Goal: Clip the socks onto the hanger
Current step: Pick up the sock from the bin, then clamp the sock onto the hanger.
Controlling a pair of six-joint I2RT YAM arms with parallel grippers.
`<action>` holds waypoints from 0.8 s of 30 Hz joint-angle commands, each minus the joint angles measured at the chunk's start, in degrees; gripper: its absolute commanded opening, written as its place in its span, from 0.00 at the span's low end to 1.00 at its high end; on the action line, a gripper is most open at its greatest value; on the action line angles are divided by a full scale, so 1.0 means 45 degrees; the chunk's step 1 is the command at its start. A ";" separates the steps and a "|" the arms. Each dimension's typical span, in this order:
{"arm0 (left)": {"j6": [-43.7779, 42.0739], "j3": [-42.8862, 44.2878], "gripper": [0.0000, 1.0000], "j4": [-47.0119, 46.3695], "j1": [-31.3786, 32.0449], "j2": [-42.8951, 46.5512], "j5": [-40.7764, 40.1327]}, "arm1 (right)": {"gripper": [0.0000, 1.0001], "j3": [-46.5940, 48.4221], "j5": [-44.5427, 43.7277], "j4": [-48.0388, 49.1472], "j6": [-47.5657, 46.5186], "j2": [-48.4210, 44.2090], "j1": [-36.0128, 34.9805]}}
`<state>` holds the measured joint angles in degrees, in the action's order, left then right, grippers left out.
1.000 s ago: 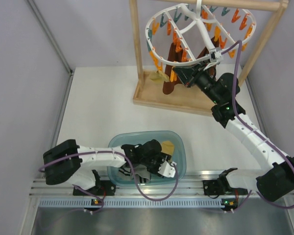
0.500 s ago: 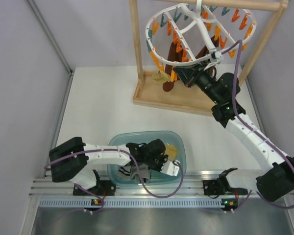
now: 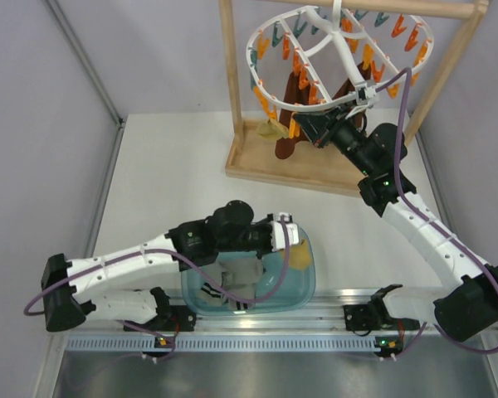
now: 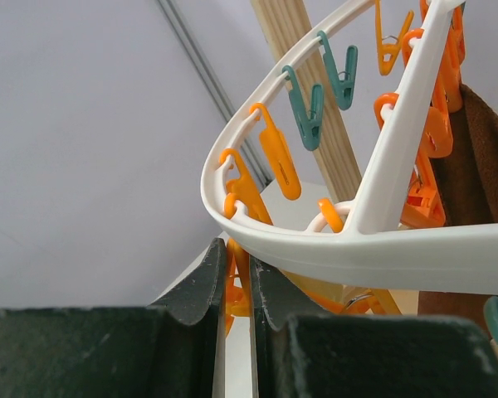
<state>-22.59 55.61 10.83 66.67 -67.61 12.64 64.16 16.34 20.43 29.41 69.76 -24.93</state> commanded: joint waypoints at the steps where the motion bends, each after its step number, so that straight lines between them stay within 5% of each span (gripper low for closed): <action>1: 0.2300 0.0433 0.00 -0.1740 -0.0752 0.0631 -0.1460 | 0.00 0.0234 0.0451 0.0324 0.0125 -0.0150 0.0129; 6: 0.3613 0.1370 0.00 -0.2796 -0.1944 0.0222 -0.2182 | 0.00 0.0254 0.0452 0.0442 0.0222 -0.0092 0.0129; 13: 0.2367 0.2035 0.00 -0.5194 -0.2668 -0.0696 -0.3862 | 0.00 0.0371 0.0509 0.0383 0.0359 -0.0013 0.0129; 24: 0.1720 0.2992 0.00 -0.7425 -0.3957 -0.1986 -0.3435 | 0.00 0.0352 0.0666 0.0539 0.0555 0.0026 0.0110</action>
<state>-13.67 66.13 -15.11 49.67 -76.47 -2.90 64.16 17.23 21.50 31.55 69.87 -24.86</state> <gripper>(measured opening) 0.022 0.078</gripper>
